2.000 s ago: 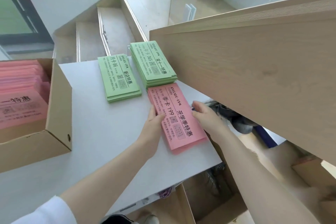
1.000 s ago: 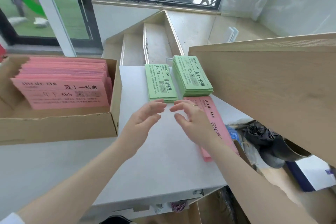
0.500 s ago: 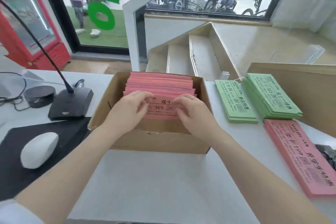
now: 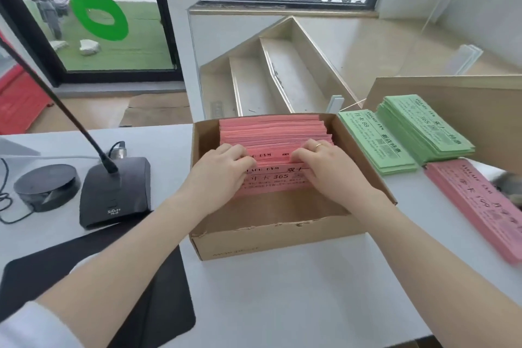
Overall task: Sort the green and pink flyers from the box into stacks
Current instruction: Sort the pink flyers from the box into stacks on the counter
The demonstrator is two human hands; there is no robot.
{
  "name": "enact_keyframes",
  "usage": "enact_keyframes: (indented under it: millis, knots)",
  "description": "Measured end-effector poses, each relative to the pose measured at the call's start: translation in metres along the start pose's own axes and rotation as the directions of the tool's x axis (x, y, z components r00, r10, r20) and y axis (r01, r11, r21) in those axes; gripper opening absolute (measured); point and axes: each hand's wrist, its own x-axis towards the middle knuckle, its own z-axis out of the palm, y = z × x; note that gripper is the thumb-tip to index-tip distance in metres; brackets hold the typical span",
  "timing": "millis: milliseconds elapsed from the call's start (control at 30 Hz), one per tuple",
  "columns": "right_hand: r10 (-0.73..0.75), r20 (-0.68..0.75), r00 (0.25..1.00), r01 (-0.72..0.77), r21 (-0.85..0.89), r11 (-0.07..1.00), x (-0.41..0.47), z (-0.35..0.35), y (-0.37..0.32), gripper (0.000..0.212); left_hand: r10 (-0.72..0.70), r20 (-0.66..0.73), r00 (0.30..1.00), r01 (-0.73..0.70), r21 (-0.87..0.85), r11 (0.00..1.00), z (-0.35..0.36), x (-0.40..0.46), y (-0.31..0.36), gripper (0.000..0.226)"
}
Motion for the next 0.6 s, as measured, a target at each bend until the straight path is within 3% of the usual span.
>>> enact_keyframes:
  millis: [133, 233, 433, 600]
  knots:
    - [-0.164, -0.023, 0.986, 0.149, -0.306, 0.940, -0.003, 0.001, -0.001, 0.027, 0.011, -0.045, 0.999, -0.012, -0.008, 1.000, -0.002, 0.000, 0.004, 0.022]
    - [-0.138, -0.016, 0.990, 0.122, -0.368, 0.922, 0.000, -0.003, -0.007, 0.031, -0.020, -0.020, 1.000, 0.021, 0.016, 1.000, -0.001, 0.001, 0.002, 0.029]
    - [0.084, 0.024, 0.996, -0.075, -0.264, 0.962, 0.025, -0.001, -0.011, 0.031, -0.150, 0.043, 0.988, 0.145, 0.094, 0.985, 0.005, 0.008, -0.011, 0.030]
    - [0.155, 0.122, 0.980, -0.141, -0.122, 0.983, 0.011, -0.002, -0.007, 0.013, -0.210, 0.095, 0.973, 0.206, 0.047, 0.977, 0.001, 0.004, -0.007, 0.018]
